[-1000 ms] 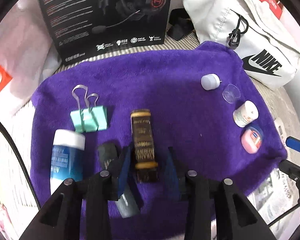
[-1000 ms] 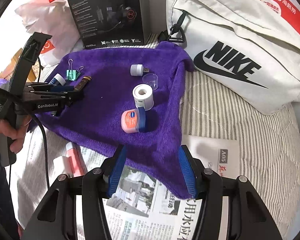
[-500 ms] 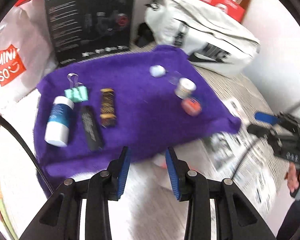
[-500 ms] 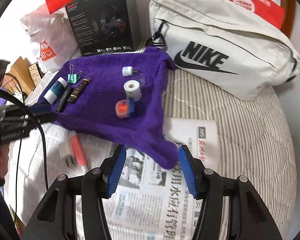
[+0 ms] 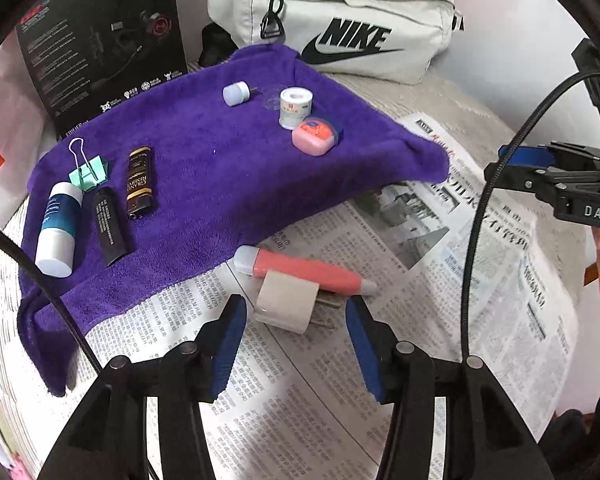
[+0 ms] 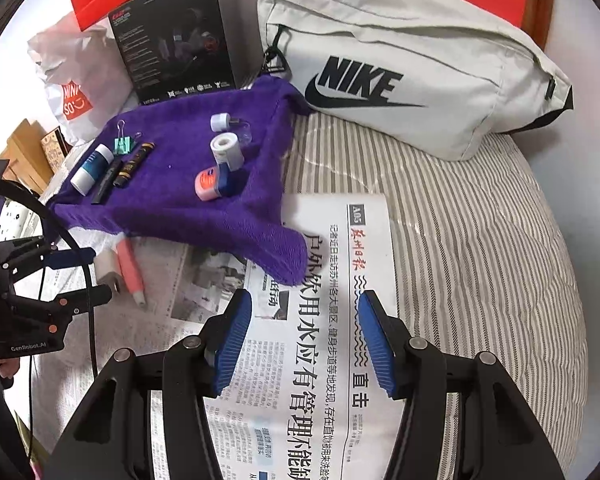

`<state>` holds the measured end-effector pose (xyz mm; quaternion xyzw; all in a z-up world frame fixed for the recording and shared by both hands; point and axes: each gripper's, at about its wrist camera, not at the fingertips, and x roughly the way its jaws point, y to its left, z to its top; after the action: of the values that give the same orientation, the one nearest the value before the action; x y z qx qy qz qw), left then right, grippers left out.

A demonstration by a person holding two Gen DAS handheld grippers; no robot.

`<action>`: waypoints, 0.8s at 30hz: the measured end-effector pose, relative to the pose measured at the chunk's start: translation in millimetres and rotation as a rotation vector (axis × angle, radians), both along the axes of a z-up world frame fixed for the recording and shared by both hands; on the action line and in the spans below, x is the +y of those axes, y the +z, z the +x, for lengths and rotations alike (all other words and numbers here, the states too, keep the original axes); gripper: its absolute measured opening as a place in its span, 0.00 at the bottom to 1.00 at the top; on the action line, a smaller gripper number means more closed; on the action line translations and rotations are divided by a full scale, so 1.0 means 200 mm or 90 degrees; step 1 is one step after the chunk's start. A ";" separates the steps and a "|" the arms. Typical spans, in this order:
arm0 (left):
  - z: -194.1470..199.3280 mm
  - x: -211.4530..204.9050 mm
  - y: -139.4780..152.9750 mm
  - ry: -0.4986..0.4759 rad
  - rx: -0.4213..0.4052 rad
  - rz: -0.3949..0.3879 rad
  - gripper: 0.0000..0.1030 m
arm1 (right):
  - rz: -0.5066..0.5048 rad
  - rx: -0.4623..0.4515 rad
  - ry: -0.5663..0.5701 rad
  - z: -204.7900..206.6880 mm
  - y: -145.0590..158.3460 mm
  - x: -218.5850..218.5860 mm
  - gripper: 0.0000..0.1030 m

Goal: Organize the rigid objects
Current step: 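Grasp the white plug adapter with left tool while right tool grasps the pink tube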

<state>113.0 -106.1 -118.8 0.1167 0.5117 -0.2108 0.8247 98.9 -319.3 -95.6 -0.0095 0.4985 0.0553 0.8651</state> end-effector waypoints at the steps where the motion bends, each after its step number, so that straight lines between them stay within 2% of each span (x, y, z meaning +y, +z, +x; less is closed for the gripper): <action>1: 0.01 0.00 -0.01 -0.001 0.002 0.006 0.48 | 0.000 0.002 0.001 0.00 -0.01 0.00 0.54; 8: 0.02 -0.04 -0.07 -0.038 0.000 0.043 0.48 | -0.006 0.010 0.016 0.03 -0.03 0.04 0.55; 10: 0.03 -0.04 -0.07 -0.039 0.002 0.034 0.47 | -0.006 0.012 0.015 0.04 -0.04 0.04 0.55; 11: 0.03 -0.04 -0.07 -0.037 0.004 0.029 0.42 | -0.005 0.015 0.014 0.04 -0.05 0.04 0.55; 14: 0.03 -0.02 -0.07 -0.034 0.002 0.023 0.42 | -0.008 0.023 0.016 0.05 -0.07 0.05 0.55; 19: 0.02 0.09 -0.06 0.011 0.005 0.016 0.42 | -0.002 0.023 0.030 0.06 -0.07 0.09 0.55; 24: -0.01 0.28 -0.06 0.086 0.008 0.020 0.42 | 0.013 0.021 0.079 0.06 -0.06 0.21 0.55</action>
<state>110.7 -49.3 -131.0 0.0931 0.5270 -0.1476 0.8317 110.4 -277.3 -108.4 -0.0309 0.5108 0.1140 0.8516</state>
